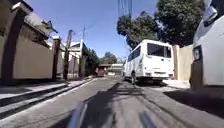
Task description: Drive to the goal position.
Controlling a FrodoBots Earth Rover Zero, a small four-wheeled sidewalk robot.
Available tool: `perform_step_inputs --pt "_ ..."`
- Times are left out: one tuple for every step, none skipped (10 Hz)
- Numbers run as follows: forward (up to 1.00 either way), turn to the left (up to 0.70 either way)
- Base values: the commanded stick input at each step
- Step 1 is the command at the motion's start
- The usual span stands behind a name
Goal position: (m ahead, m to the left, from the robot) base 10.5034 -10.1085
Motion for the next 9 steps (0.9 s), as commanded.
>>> perform_step_inputs --pt "0.7 0.0" --pt "0.7 0.0" --pt "0.7 0.0" --pt "0.7 0.0" --pt "0.7 0.0" --pt "0.7 0.0" --pt "0.7 0.0" --pt "0.7 0.0" --pt "0.7 0.0"
